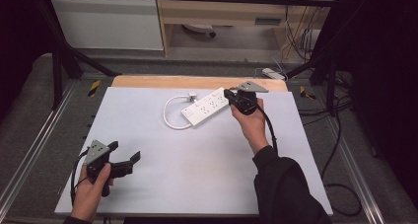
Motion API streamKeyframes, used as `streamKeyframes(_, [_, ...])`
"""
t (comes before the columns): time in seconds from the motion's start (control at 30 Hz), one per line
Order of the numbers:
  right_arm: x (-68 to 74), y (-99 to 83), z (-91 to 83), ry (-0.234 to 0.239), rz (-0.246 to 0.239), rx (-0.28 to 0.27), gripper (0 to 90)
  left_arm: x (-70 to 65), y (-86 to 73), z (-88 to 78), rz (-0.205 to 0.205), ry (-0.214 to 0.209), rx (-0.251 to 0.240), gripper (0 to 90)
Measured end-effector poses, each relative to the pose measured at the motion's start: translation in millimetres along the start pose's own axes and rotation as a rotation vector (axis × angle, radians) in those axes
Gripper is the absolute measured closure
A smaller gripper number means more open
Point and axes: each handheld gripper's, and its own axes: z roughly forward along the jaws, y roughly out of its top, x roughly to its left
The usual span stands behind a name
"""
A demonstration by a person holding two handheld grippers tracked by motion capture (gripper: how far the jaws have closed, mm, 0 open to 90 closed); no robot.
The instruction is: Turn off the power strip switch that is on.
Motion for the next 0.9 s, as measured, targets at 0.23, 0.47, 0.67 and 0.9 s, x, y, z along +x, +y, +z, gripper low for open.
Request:
streamKeyframes(0.23, [-1.3,6.3,13.1,0.003,0.013,0.006,90.0,0.8,0.2,-0.5,0.000,0.002,-0.004,6.4])
streamKeyframes(0.47, [-1.4,5.8,26.9,-0.004,0.006,0.026,90.0,1.0,0.6,-0.7,0.019,0.002,0.002,6.3])
streamKeyframes(0.67, [-7.7,2.0,38.9,-0.029,0.076,0.034,90.0,0.5,1.0,2.2,0.028,-0.003,0.006,6.3])
streamKeyframes(0.9, [-10.3,-2.9,55.2,-0.046,0.081,0.057,90.0,-3.9,2.0,4.1,0.057,-0.021,0.012,5.6])
